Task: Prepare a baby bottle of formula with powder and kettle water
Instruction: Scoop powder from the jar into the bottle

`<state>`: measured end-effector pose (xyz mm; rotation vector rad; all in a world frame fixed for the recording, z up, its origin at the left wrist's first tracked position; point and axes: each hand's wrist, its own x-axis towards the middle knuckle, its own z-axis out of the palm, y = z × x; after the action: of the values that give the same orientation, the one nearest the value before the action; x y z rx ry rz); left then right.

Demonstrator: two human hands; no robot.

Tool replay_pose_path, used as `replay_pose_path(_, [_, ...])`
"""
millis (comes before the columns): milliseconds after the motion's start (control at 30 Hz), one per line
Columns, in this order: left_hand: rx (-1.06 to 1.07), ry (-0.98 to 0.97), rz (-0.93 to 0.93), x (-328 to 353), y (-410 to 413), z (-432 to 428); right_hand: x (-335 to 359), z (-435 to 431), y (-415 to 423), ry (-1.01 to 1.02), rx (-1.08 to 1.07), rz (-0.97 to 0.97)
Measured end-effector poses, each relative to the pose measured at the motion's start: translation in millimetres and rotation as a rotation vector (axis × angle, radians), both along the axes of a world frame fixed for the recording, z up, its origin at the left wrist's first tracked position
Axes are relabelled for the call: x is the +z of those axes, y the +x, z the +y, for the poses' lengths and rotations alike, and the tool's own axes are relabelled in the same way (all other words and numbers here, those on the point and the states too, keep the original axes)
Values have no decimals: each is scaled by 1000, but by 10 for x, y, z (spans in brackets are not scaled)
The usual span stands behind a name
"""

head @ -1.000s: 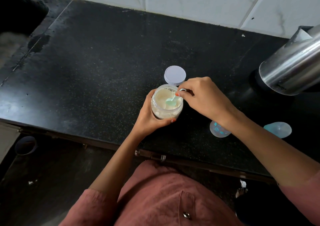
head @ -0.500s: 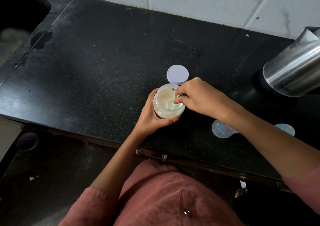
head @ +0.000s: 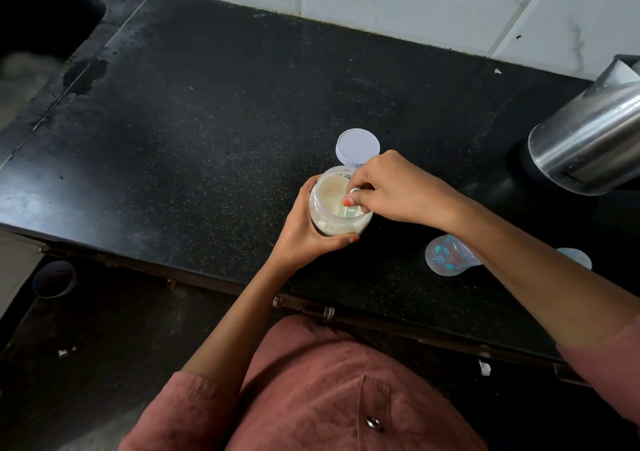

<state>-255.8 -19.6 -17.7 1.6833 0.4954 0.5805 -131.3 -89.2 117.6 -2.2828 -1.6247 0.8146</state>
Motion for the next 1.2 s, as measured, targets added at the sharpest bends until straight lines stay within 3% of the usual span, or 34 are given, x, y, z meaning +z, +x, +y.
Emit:
replay_pose_path(433, [9,4,15,16,-10,-11,-19,-2,-9,75,-173,156])
replay_pose_path(900, [-5,9,25,25,-21,1,-165,-90,26,173,-525,377])
replay_pose_path(1033, [-1,10,41,26,-17,8,-198,-130,29,187,-545,335])
replay_pose_path(1200, [9,16,55,18,-18,8,-188,-126,0,258,-453,89])
